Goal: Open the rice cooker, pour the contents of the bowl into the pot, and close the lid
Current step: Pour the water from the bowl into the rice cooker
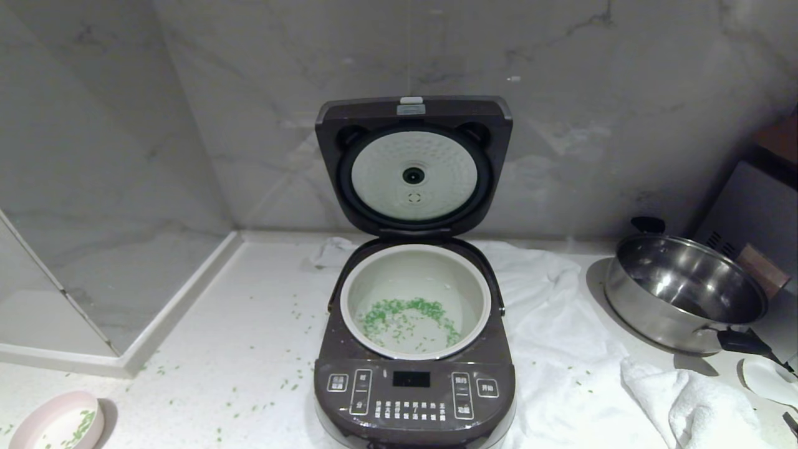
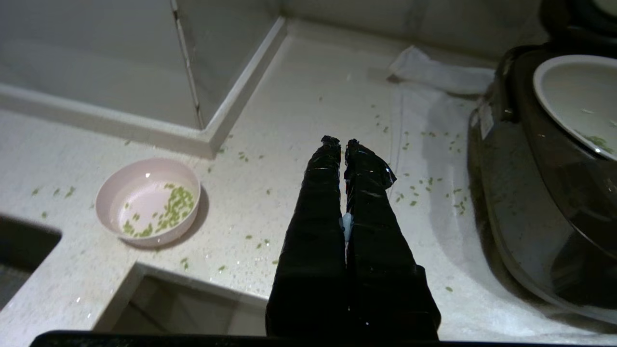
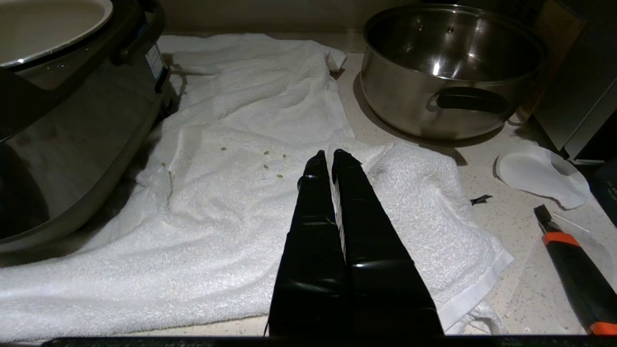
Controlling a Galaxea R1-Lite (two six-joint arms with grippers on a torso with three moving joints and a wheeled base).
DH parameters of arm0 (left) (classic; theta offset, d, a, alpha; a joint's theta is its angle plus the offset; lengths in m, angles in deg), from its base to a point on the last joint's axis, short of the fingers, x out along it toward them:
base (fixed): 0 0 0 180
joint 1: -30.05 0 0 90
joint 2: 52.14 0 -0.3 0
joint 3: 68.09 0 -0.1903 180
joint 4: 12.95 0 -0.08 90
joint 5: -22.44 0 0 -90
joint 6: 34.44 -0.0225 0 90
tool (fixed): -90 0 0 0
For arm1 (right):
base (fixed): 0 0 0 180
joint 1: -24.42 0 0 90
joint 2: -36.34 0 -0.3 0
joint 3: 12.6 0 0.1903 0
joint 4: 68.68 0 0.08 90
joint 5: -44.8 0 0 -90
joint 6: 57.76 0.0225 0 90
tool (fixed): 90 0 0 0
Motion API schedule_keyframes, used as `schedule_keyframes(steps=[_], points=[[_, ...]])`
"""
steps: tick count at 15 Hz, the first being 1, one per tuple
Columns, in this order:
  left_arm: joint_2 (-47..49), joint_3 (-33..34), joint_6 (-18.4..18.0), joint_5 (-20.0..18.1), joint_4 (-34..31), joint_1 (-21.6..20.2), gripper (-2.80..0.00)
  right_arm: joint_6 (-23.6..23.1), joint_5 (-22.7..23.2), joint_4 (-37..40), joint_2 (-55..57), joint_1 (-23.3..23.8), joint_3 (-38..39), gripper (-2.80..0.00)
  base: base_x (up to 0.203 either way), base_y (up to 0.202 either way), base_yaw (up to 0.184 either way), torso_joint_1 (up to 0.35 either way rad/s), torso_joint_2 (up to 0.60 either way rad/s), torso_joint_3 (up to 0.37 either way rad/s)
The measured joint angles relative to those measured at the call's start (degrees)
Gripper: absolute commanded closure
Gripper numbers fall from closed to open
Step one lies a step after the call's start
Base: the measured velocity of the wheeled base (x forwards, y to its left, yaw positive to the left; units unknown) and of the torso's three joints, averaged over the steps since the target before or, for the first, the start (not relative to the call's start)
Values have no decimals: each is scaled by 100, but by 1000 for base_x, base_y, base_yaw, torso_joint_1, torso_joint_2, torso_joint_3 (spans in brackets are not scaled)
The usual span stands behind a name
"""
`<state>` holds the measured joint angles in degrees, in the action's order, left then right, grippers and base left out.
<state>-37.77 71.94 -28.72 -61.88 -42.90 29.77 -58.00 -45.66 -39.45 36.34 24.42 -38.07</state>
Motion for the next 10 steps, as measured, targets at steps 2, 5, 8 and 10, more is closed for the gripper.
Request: schedule_keyframes(steps=[2,5,8,10], points=[[1166,-670,220,282,-367,-98,0,2,0,0,0,0,-1,0,0,0,0,0,0,0],[2996,-1466,321,491,-857,-517,0,0,2,0,0,0,0,0,0,0,0,0,0,0],[4606,-2062,-5,272,-1217,-1401,0,2,2,-2,0,0,0,0,0,0,0,0,0,0],[5277,-2239,-364,-173,-1433,-2080,0,0,4,0,0,0,0,0,0,0,0,0,0,0]])
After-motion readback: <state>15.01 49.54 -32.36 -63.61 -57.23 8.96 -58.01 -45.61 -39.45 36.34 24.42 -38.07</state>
